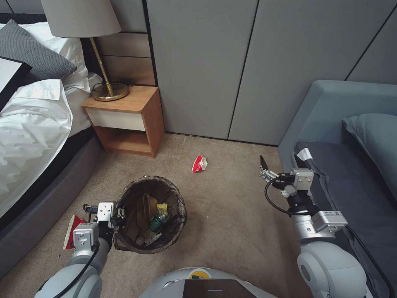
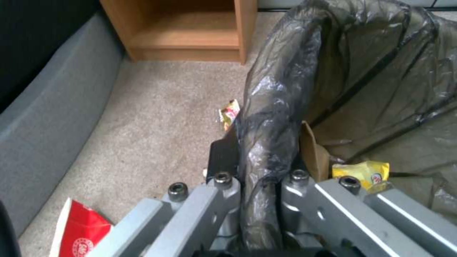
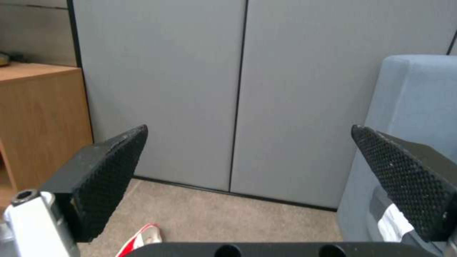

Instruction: Pick up the trash bin, then pick up the garbage from the floor and place it into the trash bin.

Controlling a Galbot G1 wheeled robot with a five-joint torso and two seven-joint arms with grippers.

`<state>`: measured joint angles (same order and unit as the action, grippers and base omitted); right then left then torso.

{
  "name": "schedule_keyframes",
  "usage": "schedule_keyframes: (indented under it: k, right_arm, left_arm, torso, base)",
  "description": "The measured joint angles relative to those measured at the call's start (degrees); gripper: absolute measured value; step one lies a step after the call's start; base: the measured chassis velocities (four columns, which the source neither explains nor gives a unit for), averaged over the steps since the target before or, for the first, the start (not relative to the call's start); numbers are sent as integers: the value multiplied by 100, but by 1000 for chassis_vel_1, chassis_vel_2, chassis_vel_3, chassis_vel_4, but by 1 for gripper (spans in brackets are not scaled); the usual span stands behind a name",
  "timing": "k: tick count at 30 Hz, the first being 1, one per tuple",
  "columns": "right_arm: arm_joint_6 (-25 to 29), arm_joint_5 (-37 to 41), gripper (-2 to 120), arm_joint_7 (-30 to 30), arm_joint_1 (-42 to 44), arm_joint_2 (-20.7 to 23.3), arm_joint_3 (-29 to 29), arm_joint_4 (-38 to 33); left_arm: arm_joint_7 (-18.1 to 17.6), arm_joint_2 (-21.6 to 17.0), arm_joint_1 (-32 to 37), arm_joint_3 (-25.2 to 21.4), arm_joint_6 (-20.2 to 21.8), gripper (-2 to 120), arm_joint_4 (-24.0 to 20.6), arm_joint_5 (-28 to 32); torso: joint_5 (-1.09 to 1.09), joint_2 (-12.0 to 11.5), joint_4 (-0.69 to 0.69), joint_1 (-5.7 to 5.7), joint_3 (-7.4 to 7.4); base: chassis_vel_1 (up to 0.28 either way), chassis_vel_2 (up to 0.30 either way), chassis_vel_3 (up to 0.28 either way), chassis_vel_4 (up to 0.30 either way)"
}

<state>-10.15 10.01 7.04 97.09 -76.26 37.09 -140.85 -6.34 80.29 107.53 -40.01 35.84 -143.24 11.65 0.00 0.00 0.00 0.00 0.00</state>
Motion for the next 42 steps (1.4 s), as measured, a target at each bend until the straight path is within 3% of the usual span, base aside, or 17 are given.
schedule_keyframes:
  k: [42]
  right_arm:
    - [61,-8,100,6,19,-41,-38,102]
  left_arm:
    - [-13,49,20,-53,-6,5,0,-7]
  torso:
    - [0,0,1,0,0]
  base:
    - [-61,58,58,-60]
